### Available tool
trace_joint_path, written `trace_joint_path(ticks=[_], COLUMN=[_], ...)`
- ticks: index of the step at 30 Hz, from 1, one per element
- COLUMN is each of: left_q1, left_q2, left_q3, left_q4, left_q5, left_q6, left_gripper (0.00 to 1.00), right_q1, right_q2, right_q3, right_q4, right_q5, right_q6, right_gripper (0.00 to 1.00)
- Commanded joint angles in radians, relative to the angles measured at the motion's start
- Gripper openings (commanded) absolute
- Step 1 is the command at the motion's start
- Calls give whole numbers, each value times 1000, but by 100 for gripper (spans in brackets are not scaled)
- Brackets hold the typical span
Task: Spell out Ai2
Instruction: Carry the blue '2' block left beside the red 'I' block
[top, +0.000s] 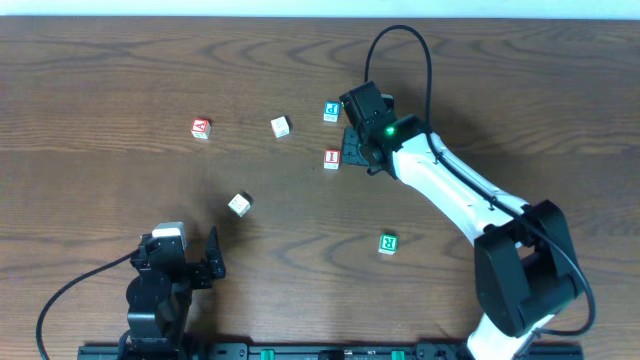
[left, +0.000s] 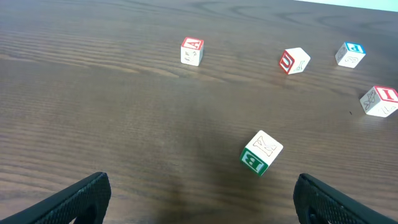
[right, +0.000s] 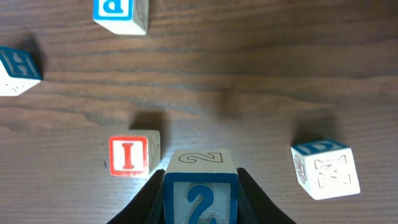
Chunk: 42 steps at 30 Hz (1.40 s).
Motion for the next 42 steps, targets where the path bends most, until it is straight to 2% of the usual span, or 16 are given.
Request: trace_joint_path(ticks=[1, 21, 42], left_q1=[5, 5, 5], left_q2=[-6, -6, -6], left_q3=[-16, -16, -16], left_q4=[0, 0, 0], left_q5=[3, 3, 3], left_q6=[3, 4, 3], left_gripper=[95, 95, 95], right_q1=[6, 6, 31], right_q2=[31, 133, 178], right_q3=[14, 14, 14], right_q4=[16, 109, 114], right_q5=[18, 18, 19], right_q6=[-5, -31, -31], right_gripper=[2, 2, 2])
